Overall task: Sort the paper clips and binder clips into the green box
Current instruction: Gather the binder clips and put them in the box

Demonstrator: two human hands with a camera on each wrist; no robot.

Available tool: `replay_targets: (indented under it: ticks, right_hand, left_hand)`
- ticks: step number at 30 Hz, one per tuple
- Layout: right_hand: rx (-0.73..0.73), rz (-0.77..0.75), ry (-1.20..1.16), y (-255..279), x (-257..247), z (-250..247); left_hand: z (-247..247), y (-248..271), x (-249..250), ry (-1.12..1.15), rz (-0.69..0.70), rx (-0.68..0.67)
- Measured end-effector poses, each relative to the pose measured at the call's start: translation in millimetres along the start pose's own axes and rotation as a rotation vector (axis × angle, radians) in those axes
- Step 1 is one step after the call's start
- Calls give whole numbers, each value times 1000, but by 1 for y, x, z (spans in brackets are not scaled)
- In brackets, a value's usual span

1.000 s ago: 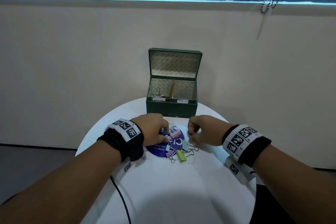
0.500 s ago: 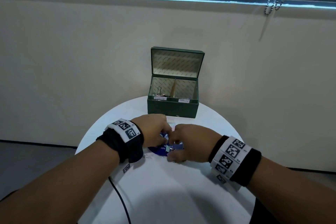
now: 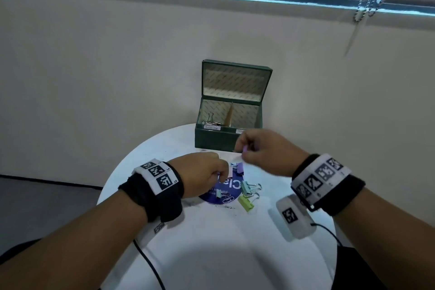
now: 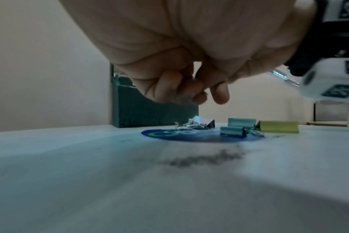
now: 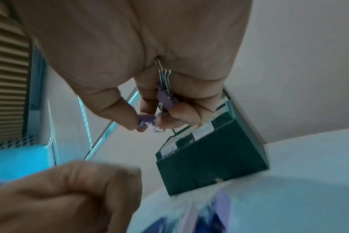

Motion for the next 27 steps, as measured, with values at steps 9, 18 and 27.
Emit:
replay_targets:
  ticks: [9,18,27]
  right_hand:
    - [301,-41,-58,-87,-35,-32]
    - [241,-24,141,-81,-16,-24]
    - [-161,139,360,2,41,2]
  left_hand:
    - [6,0,-2,-160,-33,-78]
    - [4,-4,-8,-54,-9,132]
    - [-31,-28,-31,-83,-95,368]
Point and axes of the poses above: each hand's wrist, its own y-axis away from the middle knuckle, its own z-axis out of the palm, x = y × z, the point moved 1 cm from there along -y, towards the middle knuckle, and after that the axes turned 1 degree about -y, right-handed, at the moved point
